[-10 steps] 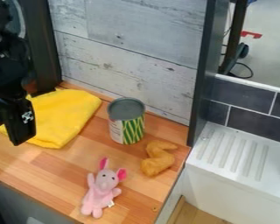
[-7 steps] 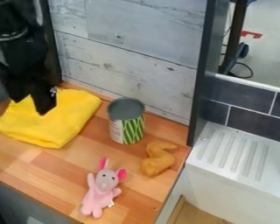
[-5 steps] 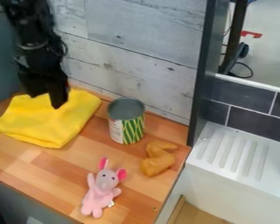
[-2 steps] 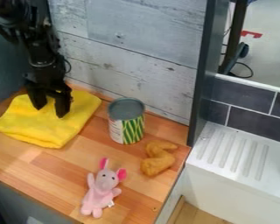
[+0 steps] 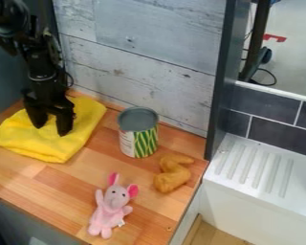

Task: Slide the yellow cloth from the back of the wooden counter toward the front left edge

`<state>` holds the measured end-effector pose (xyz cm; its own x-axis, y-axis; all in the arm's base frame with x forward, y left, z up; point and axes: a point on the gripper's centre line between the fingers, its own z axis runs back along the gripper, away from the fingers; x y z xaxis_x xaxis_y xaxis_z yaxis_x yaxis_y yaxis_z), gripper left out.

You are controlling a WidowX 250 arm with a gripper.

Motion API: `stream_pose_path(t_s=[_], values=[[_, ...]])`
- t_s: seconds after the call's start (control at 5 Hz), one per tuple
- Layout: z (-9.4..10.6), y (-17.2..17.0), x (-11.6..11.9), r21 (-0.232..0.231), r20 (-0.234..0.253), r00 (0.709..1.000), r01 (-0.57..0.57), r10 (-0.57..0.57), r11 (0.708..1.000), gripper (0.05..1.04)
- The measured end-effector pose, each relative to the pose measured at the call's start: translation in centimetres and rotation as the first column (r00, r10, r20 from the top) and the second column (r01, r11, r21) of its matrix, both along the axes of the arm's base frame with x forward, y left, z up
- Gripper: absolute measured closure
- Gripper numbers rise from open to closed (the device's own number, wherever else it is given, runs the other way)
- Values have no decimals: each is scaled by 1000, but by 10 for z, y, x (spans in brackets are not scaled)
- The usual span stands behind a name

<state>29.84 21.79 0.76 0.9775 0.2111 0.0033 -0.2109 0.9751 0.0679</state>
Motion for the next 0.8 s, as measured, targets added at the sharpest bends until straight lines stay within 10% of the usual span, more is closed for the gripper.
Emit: stream_pose_path(t_s=[0.8], values=[[-2, -28, -50, -60, -129, 988, 74, -81, 995, 83]])
